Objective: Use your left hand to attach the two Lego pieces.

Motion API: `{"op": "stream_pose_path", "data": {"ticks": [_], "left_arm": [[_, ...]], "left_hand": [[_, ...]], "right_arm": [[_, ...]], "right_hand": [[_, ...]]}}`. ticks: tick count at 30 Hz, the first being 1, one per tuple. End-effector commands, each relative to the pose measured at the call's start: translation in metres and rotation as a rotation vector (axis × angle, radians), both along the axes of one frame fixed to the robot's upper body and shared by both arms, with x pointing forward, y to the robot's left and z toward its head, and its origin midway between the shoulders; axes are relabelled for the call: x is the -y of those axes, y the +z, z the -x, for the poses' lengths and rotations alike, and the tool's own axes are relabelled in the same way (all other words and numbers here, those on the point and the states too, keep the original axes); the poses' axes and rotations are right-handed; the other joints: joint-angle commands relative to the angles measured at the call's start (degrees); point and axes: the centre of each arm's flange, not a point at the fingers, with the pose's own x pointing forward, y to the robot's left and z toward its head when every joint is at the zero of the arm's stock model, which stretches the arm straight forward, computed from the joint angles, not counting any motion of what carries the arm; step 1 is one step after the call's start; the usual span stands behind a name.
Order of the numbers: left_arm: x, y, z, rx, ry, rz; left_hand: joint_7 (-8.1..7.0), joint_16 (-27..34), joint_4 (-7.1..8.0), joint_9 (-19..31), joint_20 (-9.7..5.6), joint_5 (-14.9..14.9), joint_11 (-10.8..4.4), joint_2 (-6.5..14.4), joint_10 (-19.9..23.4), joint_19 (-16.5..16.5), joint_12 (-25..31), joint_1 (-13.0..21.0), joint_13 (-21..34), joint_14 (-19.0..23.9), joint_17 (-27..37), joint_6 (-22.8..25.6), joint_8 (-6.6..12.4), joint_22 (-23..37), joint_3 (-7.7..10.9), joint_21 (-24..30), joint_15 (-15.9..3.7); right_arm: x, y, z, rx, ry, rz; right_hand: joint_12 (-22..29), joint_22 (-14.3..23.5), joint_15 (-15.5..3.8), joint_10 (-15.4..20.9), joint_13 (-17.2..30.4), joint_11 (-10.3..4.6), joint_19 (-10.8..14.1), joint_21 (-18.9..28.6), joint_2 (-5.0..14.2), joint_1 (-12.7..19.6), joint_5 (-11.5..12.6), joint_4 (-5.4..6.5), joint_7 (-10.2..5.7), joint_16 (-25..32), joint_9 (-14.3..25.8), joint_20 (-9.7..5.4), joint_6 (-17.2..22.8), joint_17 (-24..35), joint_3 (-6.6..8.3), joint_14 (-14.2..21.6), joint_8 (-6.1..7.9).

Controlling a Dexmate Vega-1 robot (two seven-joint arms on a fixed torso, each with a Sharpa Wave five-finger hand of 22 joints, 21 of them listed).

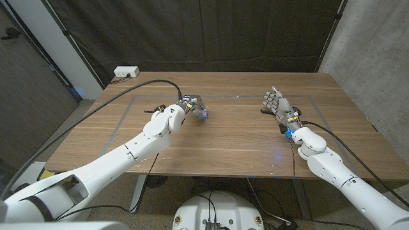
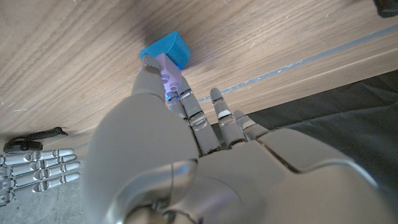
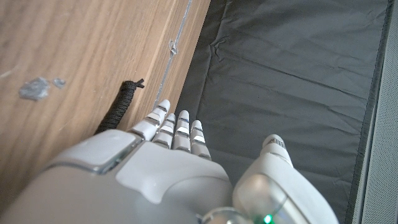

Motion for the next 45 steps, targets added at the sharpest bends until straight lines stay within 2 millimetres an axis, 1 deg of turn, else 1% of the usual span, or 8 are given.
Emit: {"op": "stream_pose_path", "data": {"ticks": [1,15,30,36,41,43,44,45], "left_arm": [[0.0041,0.0032,-0.0041,0.003,-0.012,-0.007],[0.0056,0.0051,-0.0058,0.000,-0.014,-0.011],[0.0025,-0.0006,-0.0112,-0.036,-0.006,0.015],[0.0022,0.0004,-0.0119,-0.037,-0.003,0.015],[0.0004,-0.0004,-0.0119,-0.041,0.000,0.021],[-0.0001,-0.0004,-0.0118,-0.041,0.003,0.023],[-0.0013,-0.0005,-0.0117,-0.041,0.007,0.028],[-0.0021,-0.0005,-0.0117,-0.040,0.008,0.032]], "left_hand": [[2.40,-0.2,2.90,0.2,0.30,0.2,-0.31,0.2,0.4,0.3,0.3,0.1,0.1,0.5,0.1,2.6,-0.07,0.1,3.37,-0.1,-4.72],[2.32,-0.2,2.97,0.2,0.30,0.2,-0.39,0.2,0.4,0.4,0.3,0.0,0.1,0.5,0.1,2.7,-0.09,0.1,3.59,-0.1,-4.82],[2.64,-0.1,3.11,0.2,0.30,0.2,-0.24,0.2,1.2,0.5,0.6,-0.3,0.1,0.7,0.1,3.2,0.01,0.1,3.79,-0.1,-4.77],[2.75,0.0,3.14,0.2,0.34,0.2,0.31,0.2,1.4,0.7,0.6,-0.3,0.1,1.0,0.1,3.4,0.07,0.1,3.85,0.0,-4.76],[3.00,0.0,3.15,0.2,0.35,0.2,0.15,0.1,1.6,0.8,0.6,-0.4,0.1,1.1,0.1,3.8,0.17,0.1,3.93,0.0,-4.80],[3.11,0.0,3.16,0.2,0.38,0.2,0.14,0.2,1.8,0.9,0.7,-0.4,0.1,1.2,0.1,4.1,0.27,0.1,3.99,0.0,-4.75],[3.74,0.1,3.21,0.2,0.37,0.2,0.48,0.3,2.9,1.3,0.9,-0.4,0.1,1.6,0.1,5.6,0.78,0.1,4.13,0.1,-4.75],[3.67,0.2,3.20,0.2,0.27,0.2,0.58,0.3,3.8,1.7,1.2,-0.4,0.1,2.1,0.1,6.7,1.16,0.1,4.23,0.2,-4.78]], "right_arm": [[0.0015,-0.0023,0.0014,-0.001,-0.005,-0.006],[0.0025,-0.0022,0.0020,-0.003,-0.004,-0.002],[0.0015,0.0034,0.0018,-0.009,0.003,0.022],[0.0005,0.0047,0.0019,-0.010,0.005,0.024],[-0.0017,0.0033,0.0020,-0.019,0.008,0.027],[-0.0021,0.0030,0.0020,-0.020,0.009,0.027],[-0.0028,0.0029,0.0022,-0.022,0.009,0.031],[-0.0031,0.0029,0.0023,-0.022,0.010,0.031]], "right_hand": [[0.2,0.2,0.25,0.5,0.1,0.17,0.2,0.3,0.63,0.1,-0.1,0.06,-0.14,0.0,0.2,-0.02,0.5,0.2,-0.31,0.2,0.05],[0.2,0.1,0.23,0.5,0.1,0.09,0.2,0.3,0.69,0.2,-0.1,0.01,-0.15,0.0,0.2,0.01,0.5,0.2,-0.32,0.3,0.04],[0.1,0.1,0.26,0.5,0.1,0.07,0.2,0.3,0.68,0.3,-0.1,-0.04,-0.15,0.0,0.2,0.06,0.5,0.2,-0.38,0.3,0.05],[0.2,0.1,0.19,0.5,0.1,0.10,0.2,0.3,0.69,0.3,-0.1,-0.04,-0.19,0.0,0.2,0.04,0.6,0.2,-0.40,0.3,0.05],[0.1,0.1,0.19,0.5,0.1,0.15,0.2,0.3,0.70,0.3,-0.1,-0.04,-0.18,0.0,0.2,0.01,0.5,0.2,-0.42,0.3,0.04],[0.1,0.1,0.23,0.5,0.1,0.17,0.2,0.3,0.70,0.2,-0.1,-0.02,-0.15,0.0,0.2,0.00,0.5,0.2,-0.44,0.2,0.04],[0.1,0.1,0.25,0.5,0.1,0.15,0.2,0.3,0.70,0.2,-0.1,-0.02,-0.16,0.0,0.2,0.04,0.5,0.2,-0.44,0.2,0.04],[0.1,0.1,0.21,0.4,0.1,0.16,0.2,0.3,0.71,0.2,-0.1,-0.02,-0.18,0.0,0.2,0.04,0.5,0.2,-0.45,0.2,0.04]]}}
